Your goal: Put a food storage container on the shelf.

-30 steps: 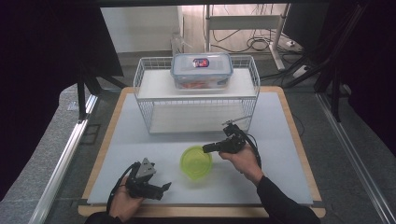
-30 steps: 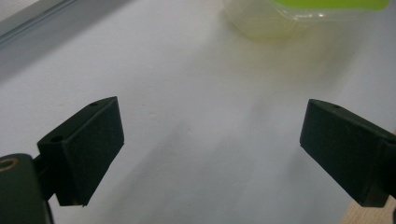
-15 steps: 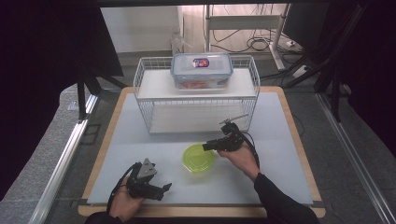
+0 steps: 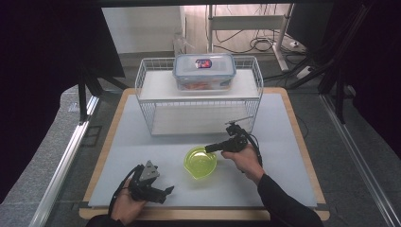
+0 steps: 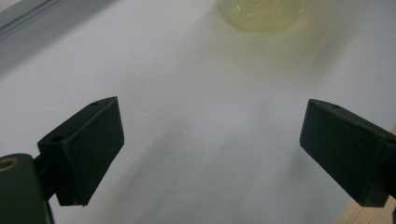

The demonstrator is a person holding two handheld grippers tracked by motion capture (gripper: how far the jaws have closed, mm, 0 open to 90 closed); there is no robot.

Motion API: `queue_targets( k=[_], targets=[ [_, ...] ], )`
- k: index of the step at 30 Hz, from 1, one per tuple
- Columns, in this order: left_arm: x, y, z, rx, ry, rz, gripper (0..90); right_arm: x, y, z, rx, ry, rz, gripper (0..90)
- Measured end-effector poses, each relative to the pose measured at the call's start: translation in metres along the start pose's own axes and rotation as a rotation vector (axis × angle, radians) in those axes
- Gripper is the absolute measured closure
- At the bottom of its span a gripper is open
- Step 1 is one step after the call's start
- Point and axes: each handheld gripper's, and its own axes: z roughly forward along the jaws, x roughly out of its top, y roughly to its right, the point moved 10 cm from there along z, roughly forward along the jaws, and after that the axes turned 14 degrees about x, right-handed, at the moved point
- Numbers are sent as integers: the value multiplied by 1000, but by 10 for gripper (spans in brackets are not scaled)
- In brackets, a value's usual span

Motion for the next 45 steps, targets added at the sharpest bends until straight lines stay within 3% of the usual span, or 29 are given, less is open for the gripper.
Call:
queue_targets(
  k=[5,11,17,27,40,45],
  targets=[
    [1,-1,-1,6,10,-6,64,4,-8,-7,22,39,-2,826],
    [4,-4,-4,5,32,-32,61,15,-28,-21,53,94,-14,826],
    [5,-4,-4,8,38,-31,56,32,-50,-36,74,132,-36,825],
    [8,-5,-6,-2,58,-36,43,68,-85,-60,91,190,-76,825],
    [8,-1,-5,-8,59,-32,39,118,-116,-94,109,291,-89,826],
    [9,1,-5,-11,68,-33,39,140,-125,-107,90,332,-100,826]
  ],
)
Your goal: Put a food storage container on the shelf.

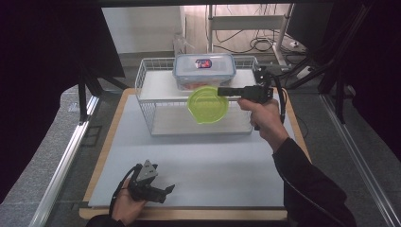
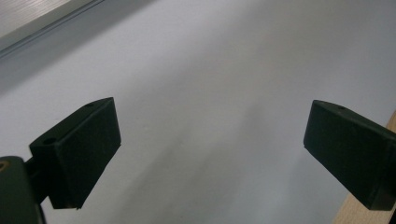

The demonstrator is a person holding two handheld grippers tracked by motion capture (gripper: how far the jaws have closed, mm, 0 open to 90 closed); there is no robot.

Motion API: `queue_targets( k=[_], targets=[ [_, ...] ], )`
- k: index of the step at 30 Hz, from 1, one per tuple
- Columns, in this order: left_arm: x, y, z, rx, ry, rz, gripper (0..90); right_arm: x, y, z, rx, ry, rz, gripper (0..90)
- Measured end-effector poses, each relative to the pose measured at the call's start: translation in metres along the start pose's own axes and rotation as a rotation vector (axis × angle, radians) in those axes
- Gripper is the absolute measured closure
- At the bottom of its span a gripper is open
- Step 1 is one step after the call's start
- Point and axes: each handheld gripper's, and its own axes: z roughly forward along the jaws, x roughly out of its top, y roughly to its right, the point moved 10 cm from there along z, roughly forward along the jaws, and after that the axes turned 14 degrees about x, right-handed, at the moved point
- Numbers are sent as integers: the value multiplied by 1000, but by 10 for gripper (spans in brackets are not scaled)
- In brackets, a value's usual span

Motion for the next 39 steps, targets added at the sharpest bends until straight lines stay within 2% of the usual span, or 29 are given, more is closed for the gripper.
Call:
queue_targets(
  k=[13,19,21,23,24,25,26,27,30,39],
  targets=[
    [0,0,0,-6,5,-3,33,53,-6,-1,-21,83,-12,828],
    [0,1,0,-8,5,3,33,78,-6,2,-46,122,-23,840],
    [0,0,0,-6,7,3,32,87,-5,3,-80,132,-39,840],
    [1,0,0,-8,12,0,31,96,-3,3,-90,149,-40,841],
    [1,0,0,-9,14,-1,31,100,-2,3,-99,157,-34,873],
    [1,0,-1,-10,15,-1,31,104,-5,4,-40,185,-18,883],
    [1,0,-1,-10,16,-2,31,108,-5,4,-34,203,-4,884],
    [1,0,-1,-11,16,-1,31,111,-4,4,-54,208,-20,884],
    [2,1,-1,-17,19,-5,31,119,0,5,-104,213,-36,880],
    [1,2,0,-24,12,6,31,126,6,6,-115,233,-24,881]
  ],
)
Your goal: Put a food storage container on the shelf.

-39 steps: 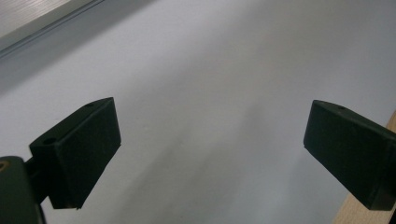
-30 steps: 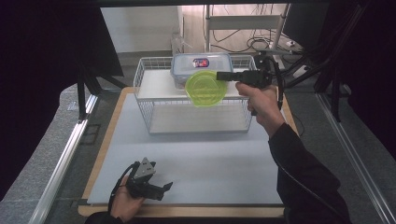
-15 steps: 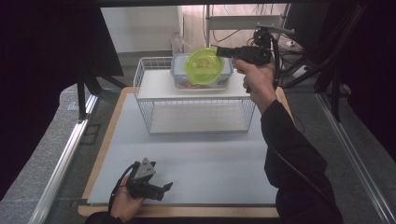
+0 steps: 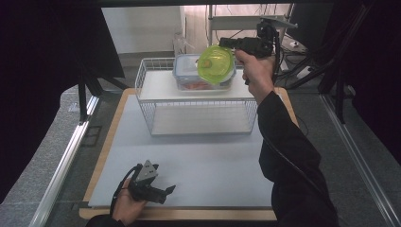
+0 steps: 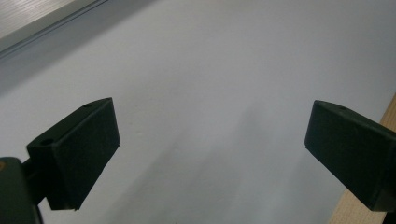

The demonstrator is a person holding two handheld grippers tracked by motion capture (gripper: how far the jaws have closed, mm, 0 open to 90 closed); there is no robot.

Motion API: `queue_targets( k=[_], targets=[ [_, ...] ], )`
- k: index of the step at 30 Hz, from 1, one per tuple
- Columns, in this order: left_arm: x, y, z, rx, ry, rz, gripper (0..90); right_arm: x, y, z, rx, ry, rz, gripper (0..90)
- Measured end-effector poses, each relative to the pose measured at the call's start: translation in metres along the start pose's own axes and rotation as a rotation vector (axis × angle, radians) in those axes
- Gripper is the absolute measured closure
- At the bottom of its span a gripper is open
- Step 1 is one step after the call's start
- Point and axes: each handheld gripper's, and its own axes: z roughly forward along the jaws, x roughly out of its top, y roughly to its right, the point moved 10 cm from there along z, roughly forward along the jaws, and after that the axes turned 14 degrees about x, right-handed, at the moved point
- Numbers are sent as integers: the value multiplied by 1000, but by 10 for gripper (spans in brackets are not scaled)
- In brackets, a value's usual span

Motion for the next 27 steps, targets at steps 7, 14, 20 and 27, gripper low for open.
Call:
queue_targets(
  k=[7,14,20,27],
  targets=[
    [-1,1,1,-8,-5,3,32,12,14,4,-28,23,12,872],
    [-1,2,1,-17,-6,1,32,22,36,7,-110,41,-10,856],
    [-2,3,1,-23,-11,5,33,25,51,4,-163,51,-30,844],
    [-3,4,2,-27,-17,16,33,24,59,2,-209,45,-60,807]
  ],
)
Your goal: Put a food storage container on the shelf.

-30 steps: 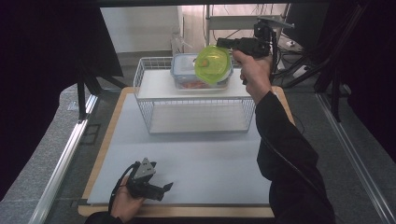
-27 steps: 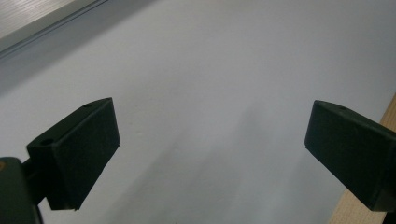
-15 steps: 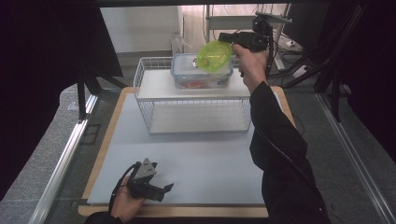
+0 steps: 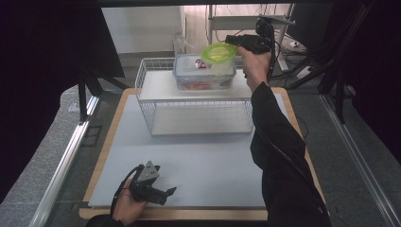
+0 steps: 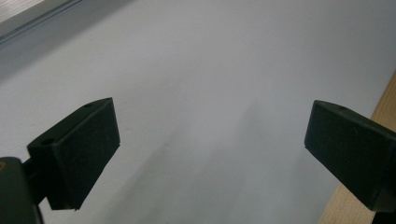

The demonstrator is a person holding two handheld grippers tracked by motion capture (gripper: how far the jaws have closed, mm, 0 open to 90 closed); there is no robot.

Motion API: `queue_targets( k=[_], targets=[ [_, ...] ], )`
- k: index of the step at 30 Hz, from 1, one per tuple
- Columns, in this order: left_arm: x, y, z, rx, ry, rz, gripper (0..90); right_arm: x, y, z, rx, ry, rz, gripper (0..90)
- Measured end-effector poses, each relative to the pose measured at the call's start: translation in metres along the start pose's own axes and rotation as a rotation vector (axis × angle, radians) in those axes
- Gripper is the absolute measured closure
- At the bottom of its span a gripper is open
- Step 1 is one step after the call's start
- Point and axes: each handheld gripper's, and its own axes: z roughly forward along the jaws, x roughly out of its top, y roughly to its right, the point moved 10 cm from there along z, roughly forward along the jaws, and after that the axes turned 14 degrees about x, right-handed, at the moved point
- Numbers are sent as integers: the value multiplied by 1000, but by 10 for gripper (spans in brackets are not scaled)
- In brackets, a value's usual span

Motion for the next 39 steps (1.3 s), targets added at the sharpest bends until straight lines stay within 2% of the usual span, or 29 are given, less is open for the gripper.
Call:
queue_targets(
  k=[4,10,14,17,21,24,28,31,39],
  targets=[
    [0,1,0,-2,-3,5,33,-1,3,-1,-31,-14,-27,773],
    [-1,1,0,-1,-5,9,34,2,-1,-8,-49,-17,-74,733],
    [0,1,0,3,-5,11,33,8,-8,-24,-58,-1,-118,732],
    [0,1,0,8,1,7,34,7,-12,-42,-94,-10,-175,774],
    [2,-1,-1,17,8,2,34,-10,-19,-65,-109,-46,-246,863],
    [2,-1,0,18,10,-1,34,-33,-21,-75,-118,-99,-295,900],
    [1,0,1,17,4,4,34,-65,-22,-74,-88,-172,-331,900],
    [1,0,1,19,3,9,34,-80,-23,-67,-73,-198,-340,900],
    [1,1,1,16,1,8,34,-89,-27,-45,-51,-224,-353,900]
  ],
)
